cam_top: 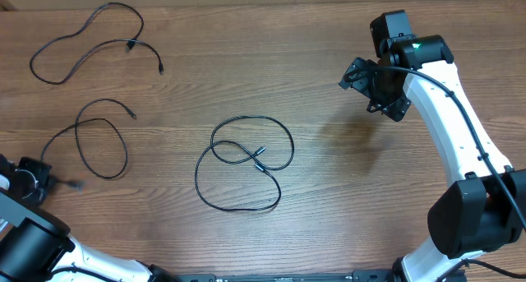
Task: Untangle cables
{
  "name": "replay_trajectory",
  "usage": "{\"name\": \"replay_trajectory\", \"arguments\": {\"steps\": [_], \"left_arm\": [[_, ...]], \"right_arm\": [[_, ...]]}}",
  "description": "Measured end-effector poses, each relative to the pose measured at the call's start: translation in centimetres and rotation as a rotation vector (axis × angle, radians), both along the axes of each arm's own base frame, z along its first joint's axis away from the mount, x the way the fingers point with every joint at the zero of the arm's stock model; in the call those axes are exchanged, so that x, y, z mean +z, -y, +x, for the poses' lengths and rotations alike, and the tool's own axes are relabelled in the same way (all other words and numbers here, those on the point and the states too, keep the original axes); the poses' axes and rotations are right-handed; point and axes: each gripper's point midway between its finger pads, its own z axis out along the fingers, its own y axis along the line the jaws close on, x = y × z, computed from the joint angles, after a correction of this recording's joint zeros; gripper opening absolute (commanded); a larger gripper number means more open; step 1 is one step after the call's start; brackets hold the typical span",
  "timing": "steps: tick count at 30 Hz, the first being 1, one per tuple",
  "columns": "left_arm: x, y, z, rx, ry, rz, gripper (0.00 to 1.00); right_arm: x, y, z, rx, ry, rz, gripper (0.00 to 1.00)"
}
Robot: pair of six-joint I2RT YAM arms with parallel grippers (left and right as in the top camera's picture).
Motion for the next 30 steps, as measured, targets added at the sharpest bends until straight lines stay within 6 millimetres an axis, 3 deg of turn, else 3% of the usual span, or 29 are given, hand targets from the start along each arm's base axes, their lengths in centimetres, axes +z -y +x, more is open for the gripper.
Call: {"name": "replay_trajectory", "arguments": {"steps": [8, 15, 20, 24, 26, 28, 29, 30], "left_arm": [[0.2, 2.1, 2.2, 0.1, 0.133, -0.182, 0.04], [2.0, 3.4, 4.7, 0.213, 0.269, -0.374, 0.04], [3.6, 3.3, 6.3, 0.186, 0.36, -0.399, 0.04], [4.0, 4.4, 7.3, 0.14, 0.385, -0.418, 0.06], [4.2, 5.2, 7.9, 0.098, 0.39, -0.416, 0.21], [4.2, 5.9, 8.5, 0.058, 0.393, -0.414, 0.57], [4.3, 6.4, 8.8, 0.029, 0.395, -0.408, 0.91], [4.3, 7.0, 9.2, 0.006, 0.394, -0.407, 0.99]], "right_arm": [[0.0, 0.0, 0.0, 0.0, 0.0, 0.0, 1.0], [0.0, 0.0, 0.0, 0.0, 0.0, 0.001, 1.0], [0.0, 0.0, 0.0, 0.0, 0.001, 0.001, 1.0], [0.0, 0.0, 0.0, 0.0, 0.0, 0.0, 1.0], [0.0, 0.0, 0.0, 0.001, 0.0, 0.001, 1.0], [0.0, 0.0, 0.0, 0.0, 0.001, 0.0, 1.0], [0.0, 0.0, 0.0, 0.0, 0.001, 0.0, 1.0], [0.0, 0.0, 0.0, 0.0, 0.001, 0.0, 1.0]]}}
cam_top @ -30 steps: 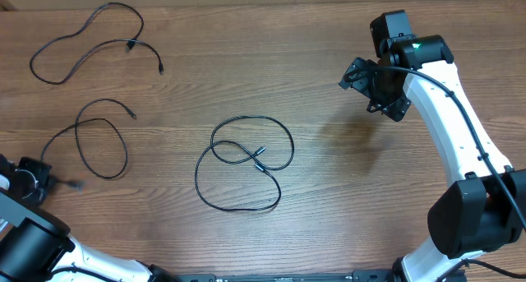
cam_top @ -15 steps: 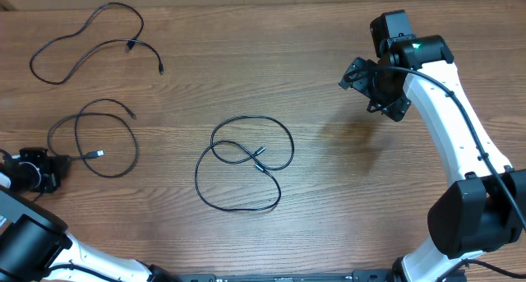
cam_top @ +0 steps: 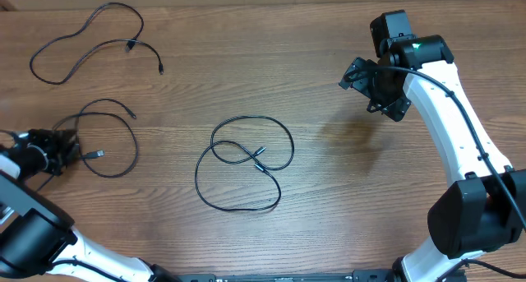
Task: Untangle cables
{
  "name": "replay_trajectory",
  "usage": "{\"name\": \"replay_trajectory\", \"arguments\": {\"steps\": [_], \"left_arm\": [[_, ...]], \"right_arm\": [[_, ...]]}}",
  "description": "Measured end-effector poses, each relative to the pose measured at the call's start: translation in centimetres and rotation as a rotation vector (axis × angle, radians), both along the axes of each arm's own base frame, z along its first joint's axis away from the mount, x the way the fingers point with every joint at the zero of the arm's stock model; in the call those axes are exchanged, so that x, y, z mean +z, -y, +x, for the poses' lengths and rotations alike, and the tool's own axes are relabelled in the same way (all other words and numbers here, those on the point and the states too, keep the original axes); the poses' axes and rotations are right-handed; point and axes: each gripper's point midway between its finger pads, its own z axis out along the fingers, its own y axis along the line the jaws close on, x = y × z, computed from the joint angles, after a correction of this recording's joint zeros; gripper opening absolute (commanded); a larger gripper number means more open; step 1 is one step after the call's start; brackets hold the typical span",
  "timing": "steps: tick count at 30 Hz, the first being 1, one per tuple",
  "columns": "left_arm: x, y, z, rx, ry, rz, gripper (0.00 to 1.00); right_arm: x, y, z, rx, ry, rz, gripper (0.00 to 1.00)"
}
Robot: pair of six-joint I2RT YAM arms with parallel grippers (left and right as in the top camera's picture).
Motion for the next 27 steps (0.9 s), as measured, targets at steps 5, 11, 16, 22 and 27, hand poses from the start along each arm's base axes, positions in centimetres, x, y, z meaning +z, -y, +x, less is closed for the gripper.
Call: {"name": "replay_trajectory", "arguments": {"steps": [5, 11, 16, 22, 27], "left_arm": [[0.0, 3.6, 1.8, -0.119, 0.007, 0.014, 1.0], [0.1, 8.8, 4.2, -0.335, 0.036, 0.099, 1.0], [1.5, 10.7, 4.9, -0.412, -0.011, 0.271, 1.0], [6.2, 10.1, 3.9, -0.424, -0.124, 0.606, 1.0], [4.8, 11.8, 2.5, -0.506, -0.28, 0.721, 0.89]], "right_arm": [[0.0, 0.0, 0.0, 0.0, -0.001, 0.0, 1.0], [0.0, 0.0, 0.0, 0.0, 0.0, 0.0, 1.0], [0.0, 0.0, 0.0, 0.0, 0.0, 0.0, 1.0], [0.0, 0.0, 0.0, 0.0, -0.001, 0.0, 1.0], [0.0, 0.0, 0.0, 0.0, 0.0, 0.0, 1.0]]}}
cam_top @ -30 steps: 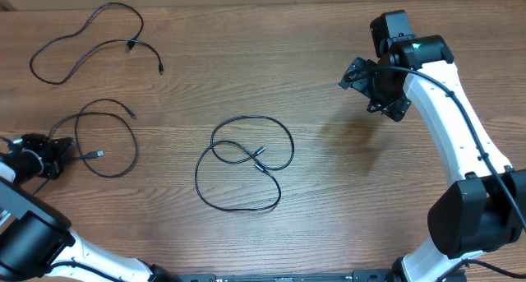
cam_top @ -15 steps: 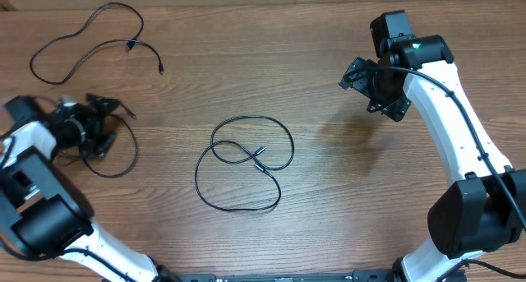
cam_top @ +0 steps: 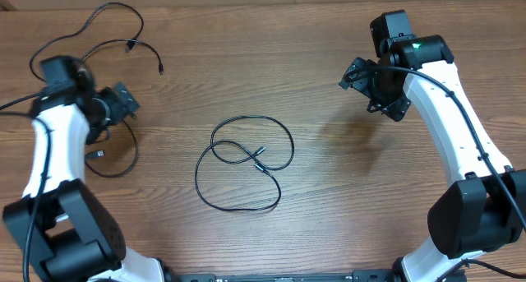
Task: Untangle cables
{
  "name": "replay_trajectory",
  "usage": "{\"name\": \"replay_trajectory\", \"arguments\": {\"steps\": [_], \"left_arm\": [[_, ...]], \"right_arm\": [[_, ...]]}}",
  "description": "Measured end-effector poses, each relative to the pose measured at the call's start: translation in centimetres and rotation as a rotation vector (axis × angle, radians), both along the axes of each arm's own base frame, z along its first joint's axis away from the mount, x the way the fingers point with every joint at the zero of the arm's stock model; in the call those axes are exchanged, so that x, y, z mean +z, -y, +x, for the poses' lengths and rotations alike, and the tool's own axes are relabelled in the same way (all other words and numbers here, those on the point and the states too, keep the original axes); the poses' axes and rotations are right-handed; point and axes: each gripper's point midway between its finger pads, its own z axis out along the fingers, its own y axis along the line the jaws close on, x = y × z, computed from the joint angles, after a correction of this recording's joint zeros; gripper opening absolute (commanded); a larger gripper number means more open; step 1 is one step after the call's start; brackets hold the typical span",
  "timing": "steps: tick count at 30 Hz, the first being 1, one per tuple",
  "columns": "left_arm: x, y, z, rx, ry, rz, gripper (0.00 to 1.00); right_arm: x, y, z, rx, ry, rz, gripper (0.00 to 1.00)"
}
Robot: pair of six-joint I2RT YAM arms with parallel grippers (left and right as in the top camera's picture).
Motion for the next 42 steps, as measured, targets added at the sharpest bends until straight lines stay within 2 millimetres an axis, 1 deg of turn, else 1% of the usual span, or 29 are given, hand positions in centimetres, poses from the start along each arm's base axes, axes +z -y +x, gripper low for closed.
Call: {"name": "replay_trajectory", "arguments": {"steps": [2, 5, 6, 7, 9, 10, 14, 15, 17, 19, 20, 24, 27, 29, 32, 36, 39, 42], "left_arm": [[-1.3, 0.8, -0.3, -0.027, -0.055, 0.04, 0.87], [-3.5, 1.6, -0.9, -0.064, -0.139, 0.088, 0.76], [-4.2, 1.7, -1.1, -0.076, -0.162, 0.098, 0.66], [-5.0, 1.7, -1.3, -0.086, -0.19, 0.109, 0.48], [-6.1, 1.5, -1.8, -0.098, -0.23, 0.123, 0.34], [-6.8, 1.3, -2.1, -0.104, -0.252, 0.13, 0.32], [-7.4, 1.0, -2.3, -0.104, -0.276, 0.148, 0.31], [-7.4, 0.9, -2.3, -0.103, -0.279, 0.152, 0.29], [-7.5, 0.8, -2.4, -0.103, -0.282, 0.16, 0.22], [-7.7, 0.6, -2.4, -0.11, -0.291, 0.171, 0.08], [-8.0, 0.4, -2.5, -0.111, -0.301, 0.182, 0.04], [-8.9, -1.2, -3.3, -0.095, -0.369, 0.27, 0.04], [-8.8, -2.8, -3.9, -0.069, -0.404, 0.348, 0.04], [-8.5, -4.2, -4.2, -0.042, -0.413, 0.387, 0.04], [-8.1, -6.8, -5.0, 0.005, -0.429, 0.429, 0.04], [-7.7, -11.0, -7.1, 0.057, -0.471, 0.46, 0.04], [-7.5, -14.0, -9.5, 0.118, -0.512, 0.465, 0.04], [-6.9, -16.4, -11.7, 0.188, -0.554, 0.469, 0.04]], "right_arm": [[0.0, 0.0, 0.0, 0.0, 0.0, 0.0, 1.0], [0.0, 0.0, 0.0, 0.0, 0.0, 0.0, 1.0], [0.0, 0.0, 0.0, 0.0, 0.0, 0.0, 1.0], [0.0, 0.0, 0.0, 0.0, 0.0, 0.0, 1.0], [0.0, 0.0, 0.0, 0.0, 0.0, 0.001, 1.0], [0.0, 0.0, 0.0, 0.0, 0.0, 0.0, 1.0], [0.0, 0.0, 0.0, 0.0, 0.0, 0.0, 1.0], [0.0, 0.0, 0.0, 0.0, 0.0, 0.0, 1.0], [0.0, 0.0, 0.0, 0.0, 0.0, 0.0, 1.0], [0.0, 0.0, 0.0, 0.0, 0.0, 0.0, 1.0], [0.0, 0.0, 0.0, 0.0, 0.0, 0.0, 1.0], [0.0, 0.0, 0.0, 0.0, 0.0, 0.0, 1.0], [0.0, 0.0, 0.0, 0.0, 0.0, 0.0, 1.0], [0.0, 0.0, 0.0, 0.0, 0.0, 0.0, 1.0], [0.0, 0.0, 0.0, 0.0, 0.0, 0.0, 1.0], [0.0, 0.0, 0.0, 0.0, 0.0, 0.0, 1.0], [0.0, 0.0, 0.0, 0.0, 0.0, 0.0, 1.0], [0.0, 0.0, 0.0, 0.0, 0.0, 0.0, 1.0]]}}
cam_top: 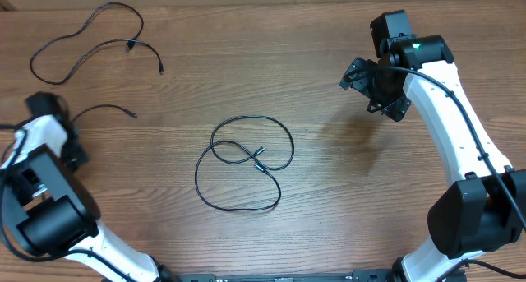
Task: Untangle cables
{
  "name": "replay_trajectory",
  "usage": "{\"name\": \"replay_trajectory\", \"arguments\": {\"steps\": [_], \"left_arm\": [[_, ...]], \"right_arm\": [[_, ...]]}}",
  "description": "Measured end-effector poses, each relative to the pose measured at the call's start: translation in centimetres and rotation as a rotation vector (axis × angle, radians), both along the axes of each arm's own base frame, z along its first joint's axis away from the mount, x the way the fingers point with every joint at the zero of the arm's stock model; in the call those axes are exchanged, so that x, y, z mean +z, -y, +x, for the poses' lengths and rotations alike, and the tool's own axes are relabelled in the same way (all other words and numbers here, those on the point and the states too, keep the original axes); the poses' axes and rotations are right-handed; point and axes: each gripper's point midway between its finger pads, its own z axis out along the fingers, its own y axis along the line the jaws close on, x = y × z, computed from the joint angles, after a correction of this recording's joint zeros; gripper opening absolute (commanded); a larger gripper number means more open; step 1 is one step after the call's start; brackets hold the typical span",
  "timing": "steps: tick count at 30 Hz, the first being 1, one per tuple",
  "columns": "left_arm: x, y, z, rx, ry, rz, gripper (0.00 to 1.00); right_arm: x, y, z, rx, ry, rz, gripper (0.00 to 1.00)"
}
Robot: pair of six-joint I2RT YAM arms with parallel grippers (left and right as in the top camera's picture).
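Observation:
Three black cables lie on the wooden table [345,200]. One sprawls at the far left corner [86,35]. A second shows only as a short arc with a plug end [107,108]; its other end runs behind my left arm. The third lies mid-table as overlapping loops [246,163], its plug resting inside them. My left gripper [72,154] is folded back at the left edge beside the arc, its fingers hard to make out. My right gripper [366,85] hangs over bare table at the far right, well away from every cable.
The far table edge runs along the top of the overhead view. My left arm's base [45,224] fills the near left corner. The right arm [456,142] spans the right side.
My left arm has moved from above the left cable back toward the left edge. The wide loop and plug of that cable near it no longer show; only a short arc remains. Right arm unchanged.
My left gripper was first at the left edge beside the second cable's end. Then it was further right at that cable, whose loop had shifted. Then it stood higher, over the cable near the far corner cable. Now it is drawn back left and the loop is gone.

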Motion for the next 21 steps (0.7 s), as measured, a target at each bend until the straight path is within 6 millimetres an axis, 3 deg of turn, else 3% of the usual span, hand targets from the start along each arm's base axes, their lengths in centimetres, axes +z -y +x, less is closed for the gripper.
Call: {"name": "replay_trajectory", "arguments": {"steps": [3, 4, 8, 10, 14, 18, 21], "left_arm": [[1.5, -2.1, -1.0, 0.056, -0.009, 0.03, 0.04], [2.4, -2.8, -0.8, 0.07, 0.001, 0.044, 0.12], [5.8, -4.7, 1.8, 0.087, 0.112, 0.081, 0.64], [6.7, -4.7, 3.8, 0.072, 0.197, 0.05, 0.8], [6.4, -1.9, 8.6, -0.006, 0.414, -0.153, 0.95], [6.2, 2.7, 12.4, -0.103, 0.55, -0.363, 0.97], [6.4, 6.0, 14.2, -0.169, 0.582, -0.455, 0.93]], "right_arm": [[0.0, 0.0, 0.0, 0.0, 0.0, 0.0, 1.0], [0.0, 0.0, 0.0, 0.0, 0.0, 0.0, 1.0], [0.0, 0.0, 0.0, 0.0, 0.0, 0.0, 1.0], [0.0, 0.0, 0.0, 0.0, 0.0, 0.0, 1.0], [0.0, 0.0, 0.0, 0.0, 0.0, 0.0, 1.0], [0.0, 0.0, 0.0, 0.0, 0.0, 0.0, 1.0], [0.0, 0.0, 0.0, 0.0, 0.0, 0.0, 1.0]]}}
